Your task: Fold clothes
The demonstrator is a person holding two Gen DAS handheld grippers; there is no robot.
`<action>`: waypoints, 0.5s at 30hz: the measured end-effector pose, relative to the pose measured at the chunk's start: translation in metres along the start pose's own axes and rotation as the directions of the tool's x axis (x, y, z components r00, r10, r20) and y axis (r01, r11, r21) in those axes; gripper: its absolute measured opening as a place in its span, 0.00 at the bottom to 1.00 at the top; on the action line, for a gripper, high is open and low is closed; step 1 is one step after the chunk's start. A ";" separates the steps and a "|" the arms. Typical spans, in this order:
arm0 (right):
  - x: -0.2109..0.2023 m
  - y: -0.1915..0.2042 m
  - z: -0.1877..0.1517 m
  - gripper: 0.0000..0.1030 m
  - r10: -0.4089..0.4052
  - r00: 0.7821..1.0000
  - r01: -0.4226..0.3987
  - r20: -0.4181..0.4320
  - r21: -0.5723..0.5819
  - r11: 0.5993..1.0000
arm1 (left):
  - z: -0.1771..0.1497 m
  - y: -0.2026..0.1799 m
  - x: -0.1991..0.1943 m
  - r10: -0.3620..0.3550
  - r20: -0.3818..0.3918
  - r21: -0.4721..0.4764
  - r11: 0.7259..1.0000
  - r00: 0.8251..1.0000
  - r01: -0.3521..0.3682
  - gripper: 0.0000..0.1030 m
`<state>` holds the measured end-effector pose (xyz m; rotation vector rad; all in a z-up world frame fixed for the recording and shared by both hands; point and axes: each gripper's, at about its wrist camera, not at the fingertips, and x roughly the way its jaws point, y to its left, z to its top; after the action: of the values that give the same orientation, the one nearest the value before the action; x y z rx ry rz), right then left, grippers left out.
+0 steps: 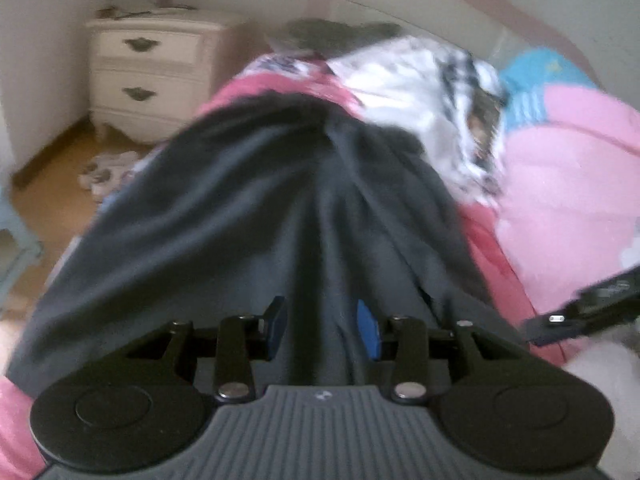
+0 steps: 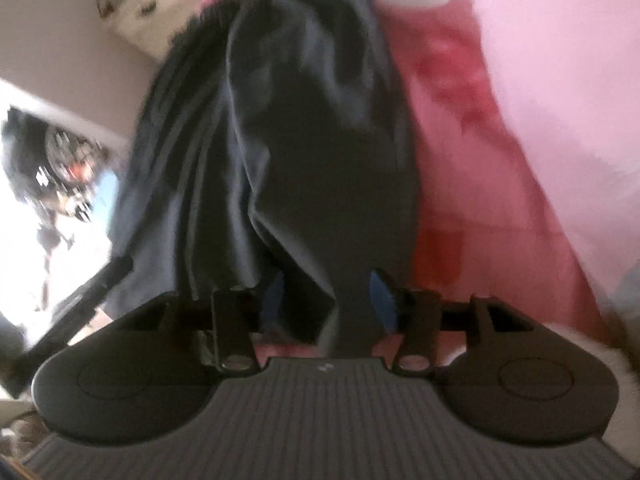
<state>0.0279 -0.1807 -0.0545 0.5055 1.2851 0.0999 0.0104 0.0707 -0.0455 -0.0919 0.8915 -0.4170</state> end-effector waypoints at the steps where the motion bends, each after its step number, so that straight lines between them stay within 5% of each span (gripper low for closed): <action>1: 0.006 -0.001 -0.002 0.49 -0.034 0.999 0.034 -0.011 -0.014 0.999 | -0.004 -0.008 0.004 0.004 -0.016 0.013 1.000 1.000 -0.004 0.39; 3: 0.013 -0.010 -0.005 0.50 -0.083 0.996 0.082 -0.027 -0.016 0.996 | -0.008 -0.020 0.010 0.020 -0.043 0.035 0.999 0.999 -0.019 0.39; 7: 0.018 -0.034 -0.002 0.50 -0.054 0.997 0.058 -0.061 0.062 0.996 | -0.011 -0.032 0.029 0.045 -0.112 0.051 0.998 0.993 -0.040 0.39; 15: -0.014 -0.048 0.034 0.46 -0.007 0.988 0.004 0.154 0.021 1.000 | 0.010 -0.033 0.048 0.228 -0.084 0.110 0.970 0.970 -0.218 0.36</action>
<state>0.0458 -0.2385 -0.0557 0.5174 1.1369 0.0421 0.0340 0.0213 -0.0665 0.1211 0.9629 -0.2564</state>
